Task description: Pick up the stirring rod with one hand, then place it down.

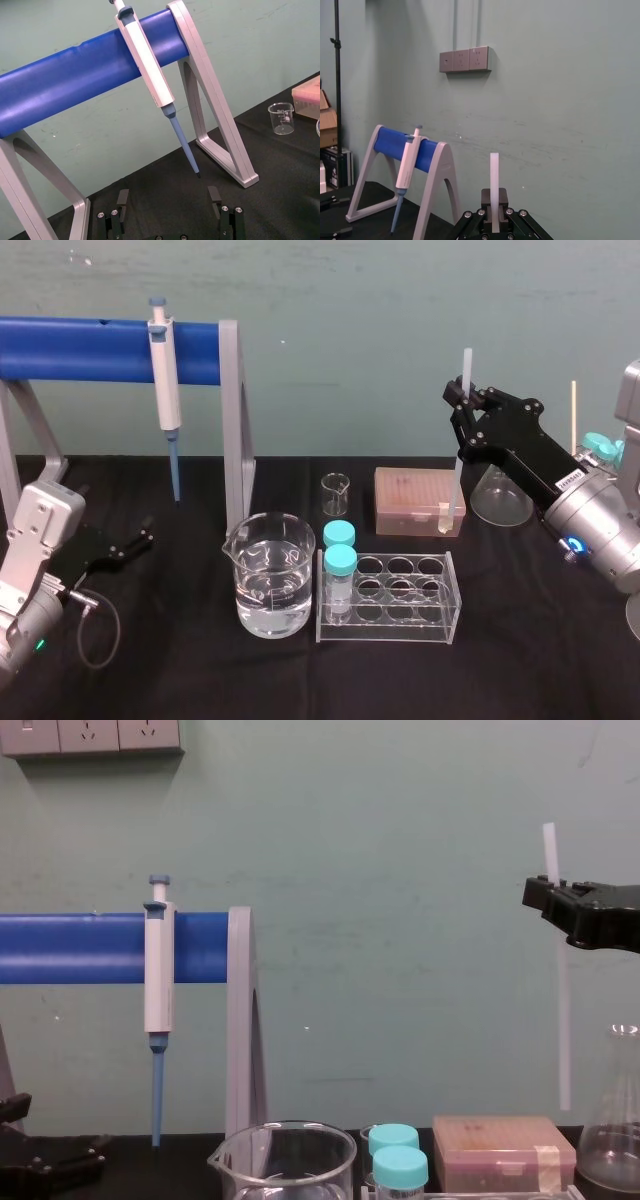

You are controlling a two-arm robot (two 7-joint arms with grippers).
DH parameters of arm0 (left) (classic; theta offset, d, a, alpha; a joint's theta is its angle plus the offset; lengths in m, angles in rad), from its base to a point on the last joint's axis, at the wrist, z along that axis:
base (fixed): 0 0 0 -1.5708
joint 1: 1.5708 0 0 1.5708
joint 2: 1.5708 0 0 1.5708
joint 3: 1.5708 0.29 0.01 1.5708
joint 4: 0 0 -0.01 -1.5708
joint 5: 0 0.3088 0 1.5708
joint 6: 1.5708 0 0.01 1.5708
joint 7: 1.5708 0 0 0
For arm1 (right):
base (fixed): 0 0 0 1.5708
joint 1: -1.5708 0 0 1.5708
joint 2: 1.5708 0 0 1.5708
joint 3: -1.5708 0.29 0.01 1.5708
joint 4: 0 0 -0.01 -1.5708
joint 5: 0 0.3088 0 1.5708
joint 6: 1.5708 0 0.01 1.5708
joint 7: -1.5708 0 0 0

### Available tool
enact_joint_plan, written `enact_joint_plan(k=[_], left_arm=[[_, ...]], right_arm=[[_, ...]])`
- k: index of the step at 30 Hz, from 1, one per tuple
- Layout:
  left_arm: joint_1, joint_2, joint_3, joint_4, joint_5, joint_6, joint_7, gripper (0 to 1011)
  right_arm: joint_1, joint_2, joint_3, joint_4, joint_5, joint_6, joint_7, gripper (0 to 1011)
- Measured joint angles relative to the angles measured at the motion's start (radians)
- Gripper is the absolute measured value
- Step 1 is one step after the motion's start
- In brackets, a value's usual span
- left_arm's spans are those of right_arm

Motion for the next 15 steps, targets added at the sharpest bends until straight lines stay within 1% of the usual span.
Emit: enact_joint_plan(k=[15], left_arm=[[0.000,0.000,0.000,0.000,0.000,0.000,0.000,1000]], right_arm=[[-0.006,0.004,0.001,-0.006,0.001,0.001,0.001,66]])
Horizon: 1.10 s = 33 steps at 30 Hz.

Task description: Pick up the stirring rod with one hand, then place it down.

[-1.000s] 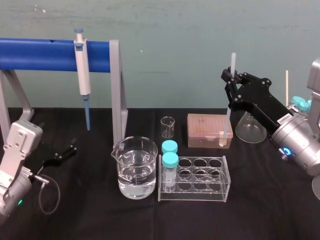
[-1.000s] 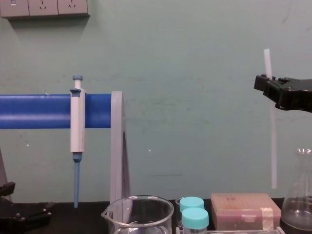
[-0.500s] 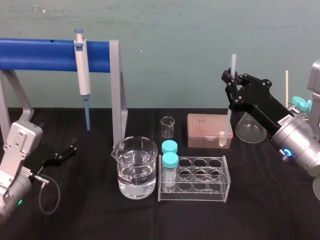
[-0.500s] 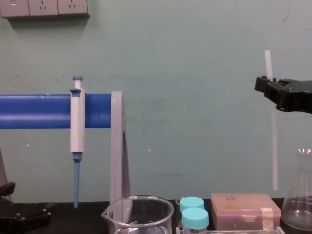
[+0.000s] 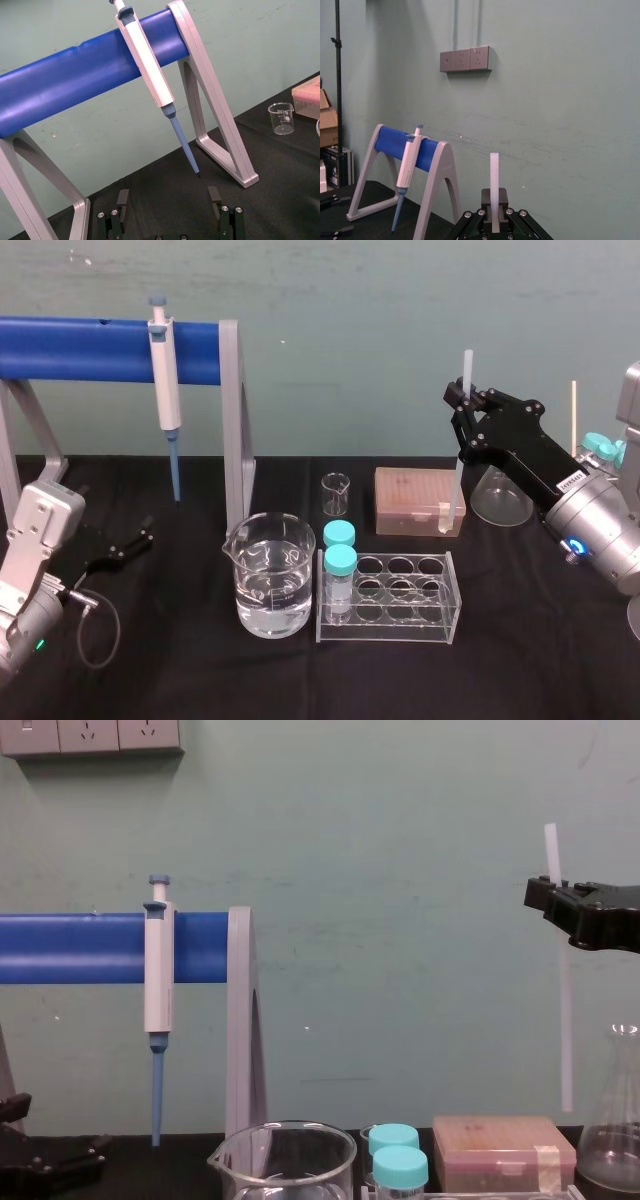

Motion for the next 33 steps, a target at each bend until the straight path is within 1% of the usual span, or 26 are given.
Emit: enact_joint_plan(k=[33], left_arm=[[0.000,0.000,0.000,0.000,0.000,0.000,0.000,1000]], right_arm=[[0.002,-0.002,-0.008,0.016,-0.011,-0.012,0.007,67]])
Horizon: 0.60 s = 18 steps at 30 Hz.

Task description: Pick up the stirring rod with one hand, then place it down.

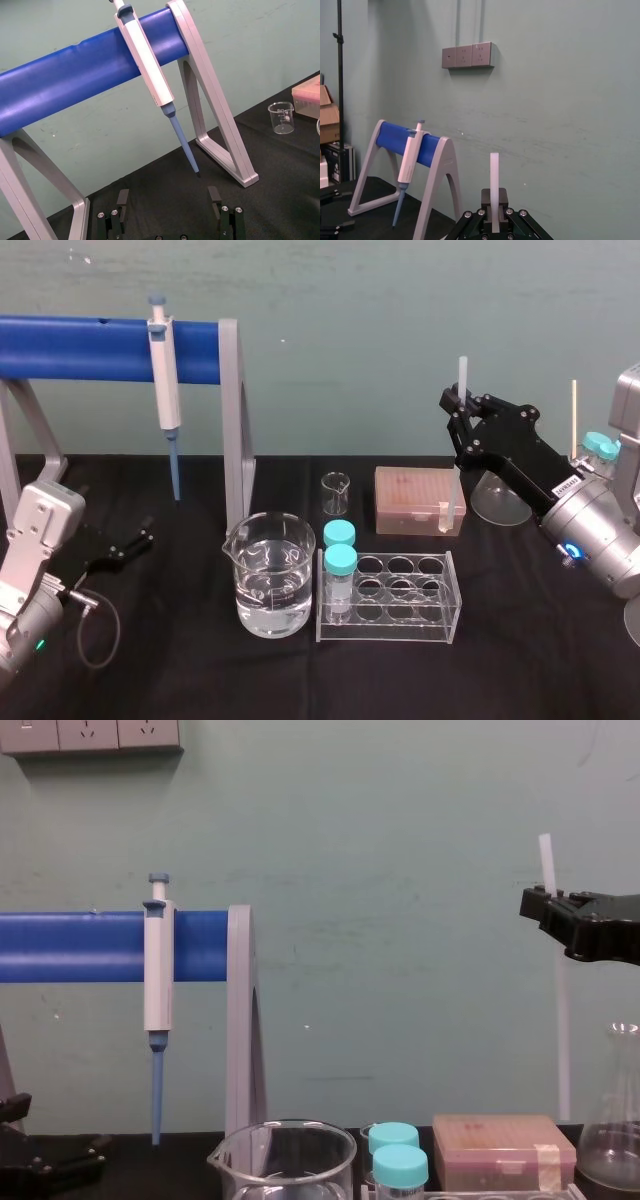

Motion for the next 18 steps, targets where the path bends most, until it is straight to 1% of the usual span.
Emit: enact_joint_plan(k=[18], left_arm=[[0.000,0.000,0.000,0.000,0.000,0.000,0.000,1000]], right_arm=[[0.004,-0.003,-0.004,0.011,-0.004,0.001,0.000,66]])
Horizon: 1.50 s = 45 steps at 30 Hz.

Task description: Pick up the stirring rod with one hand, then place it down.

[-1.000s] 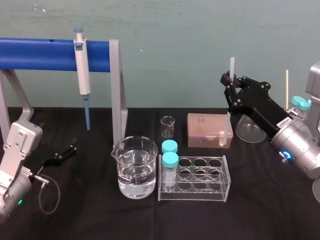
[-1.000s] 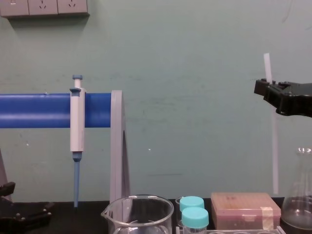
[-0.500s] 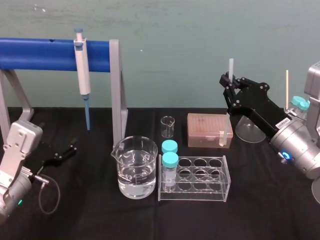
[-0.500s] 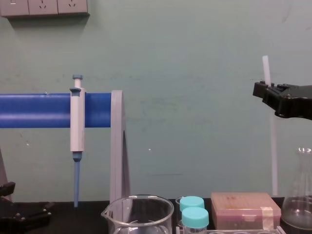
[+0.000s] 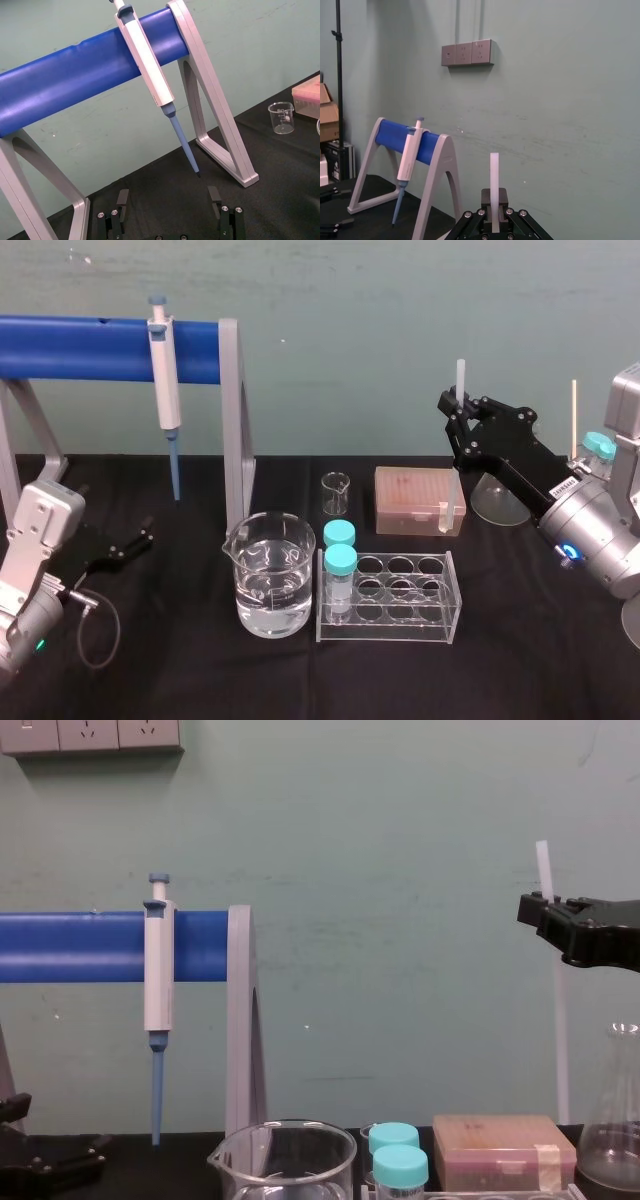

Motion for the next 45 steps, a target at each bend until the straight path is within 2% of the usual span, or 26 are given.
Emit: enact_joint_plan(k=[29,34,38,45], left_arm=[[0.000,0.000,0.000,0.000,0.000,0.000,0.000,1000],[0.000,0.000,0.000,0.000,0.000,0.000,0.000,1000],[0.000,0.000,0.000,0.000,0.000,0.000,0.000,1000],[0.000,0.000,0.000,0.000,0.000,0.000,0.000,1000]], right_arm=[[0.022,-0.002,-0.007,0.033,0.015,0.003,0.022,66],[0.024,-0.001,-0.026,0.046,0.052,-0.002,0.072,66],[0.023,0.007,-0.055,0.056,0.093,-0.022,0.140,66],[0.028,0.015,-0.090,0.093,0.115,-0.057,0.184,66]])
